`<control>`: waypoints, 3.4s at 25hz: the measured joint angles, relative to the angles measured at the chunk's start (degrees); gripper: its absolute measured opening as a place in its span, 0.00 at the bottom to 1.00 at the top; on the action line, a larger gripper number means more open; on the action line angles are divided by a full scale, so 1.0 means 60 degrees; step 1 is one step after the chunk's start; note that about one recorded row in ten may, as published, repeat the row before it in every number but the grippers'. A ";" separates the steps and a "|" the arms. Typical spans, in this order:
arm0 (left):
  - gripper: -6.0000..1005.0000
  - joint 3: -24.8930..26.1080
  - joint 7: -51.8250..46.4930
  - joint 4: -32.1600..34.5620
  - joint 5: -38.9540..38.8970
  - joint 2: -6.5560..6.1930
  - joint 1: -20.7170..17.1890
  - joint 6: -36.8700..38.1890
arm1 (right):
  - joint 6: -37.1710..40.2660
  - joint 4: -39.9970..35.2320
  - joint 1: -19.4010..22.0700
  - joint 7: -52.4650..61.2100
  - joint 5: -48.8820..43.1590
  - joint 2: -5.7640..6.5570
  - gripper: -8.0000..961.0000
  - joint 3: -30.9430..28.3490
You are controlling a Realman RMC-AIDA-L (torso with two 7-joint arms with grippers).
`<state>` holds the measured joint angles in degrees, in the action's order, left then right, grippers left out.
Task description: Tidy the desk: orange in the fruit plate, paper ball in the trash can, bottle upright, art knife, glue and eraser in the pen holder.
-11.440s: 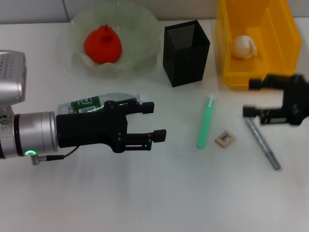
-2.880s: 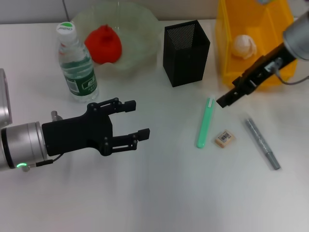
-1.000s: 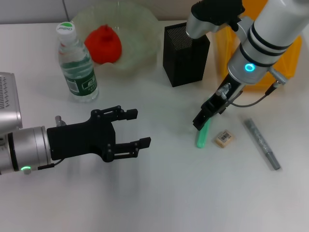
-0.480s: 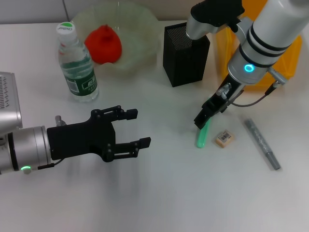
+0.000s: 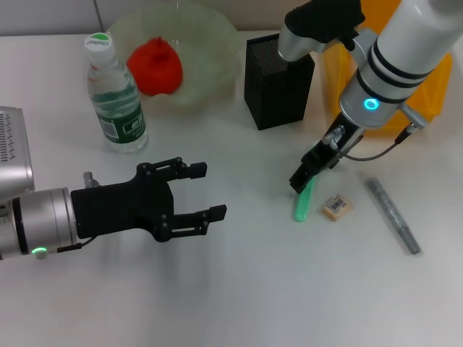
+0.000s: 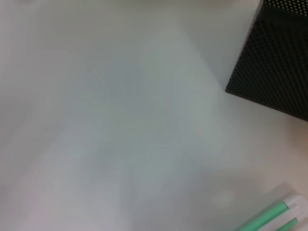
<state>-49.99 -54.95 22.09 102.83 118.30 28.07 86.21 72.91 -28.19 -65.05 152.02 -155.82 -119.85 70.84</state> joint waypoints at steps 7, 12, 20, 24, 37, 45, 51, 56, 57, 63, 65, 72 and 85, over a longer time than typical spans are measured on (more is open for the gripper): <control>0.78 -0.0005 0.0004 0.0003 0.0000 0.0000 0.0010 0.0001 | -0.0102 0.0054 0.0020 -0.0011 0.0111 -0.0006 0.86 0.0072; 0.78 -0.0004 0.0016 0.0007 0.0000 0.0000 0.0002 0.0002 | -0.0232 0.0155 -0.0003 -0.0010 0.0164 -0.0006 0.86 0.0298; 0.78 -0.0003 0.0019 0.0009 0.0000 0.0000 -0.0019 0.0002 | -0.0246 0.0169 -0.0003 -0.0013 0.0341 -0.0006 0.86 0.0382; 0.78 -0.0003 0.0019 0.0007 0.0000 0.0000 -0.0021 0.0002 | -0.0246 0.0172 0.0000 -0.0013 0.0360 -0.0006 0.86 0.0474; 0.78 -0.0004 0.0018 0.0010 0.0000 0.0000 0.0006 0.0001 | -0.0210 0.0171 0.0003 -0.0010 0.0364 -0.0007 0.65 0.0477; 0.78 -0.0003 0.0018 0.0009 0.0000 0.0000 0.0001 0.0001 | -0.0183 0.0124 0.0007 -0.0008 0.0364 -0.0006 0.48 0.0483; 0.78 -0.0003 0.0018 0.0009 -0.0006 0.0000 -0.0017 0.0002 | -0.0171 0.0114 0.0017 -0.0008 0.0364 -0.0005 0.44 0.0483; 0.78 -0.0004 0.0018 0.0009 -0.0014 0.0000 -0.0020 0.0001 | -0.0188 0.0121 0.0018 -0.0009 0.0364 -0.0005 0.40 0.0482; 0.78 -0.0003 0.0018 0.0008 -0.0015 0.0000 -0.0020 0.0002 | -0.0187 0.0118 0.0020 -0.0009 0.0364 -0.0006 0.39 0.0483; 0.78 -0.0003 0.0018 0.0007 -0.0015 0.0000 -0.0021 0.0001 | -0.0171 0.0105 0.0052 -0.0012 0.0365 -0.0005 0.23 0.0482; 0.78 -0.0003 0.0018 0.0003 -0.0015 0.0000 -0.0021 0.0002 | -0.0169 0.0105 0.0057 -0.0025 0.0365 -0.0005 0.23 0.0482; 0.78 -0.0003 0.0018 0.0009 -0.0015 -0.0001 -0.0020 0.0006 | -0.0169 0.0129 0.0060 -0.0074 0.0363 -0.0006 0.23 0.0482; 0.78 -0.0003 0.0018 0.0001 -0.0026 0.0014 -0.0020 0.0033 | -0.0153 -0.0032 0.0128 -0.0074 0.0397 -0.0005 0.21 0.0980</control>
<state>-50.01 -54.85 22.10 102.67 118.38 27.95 86.41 71.99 -28.38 -64.29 151.57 -153.44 -119.88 76.72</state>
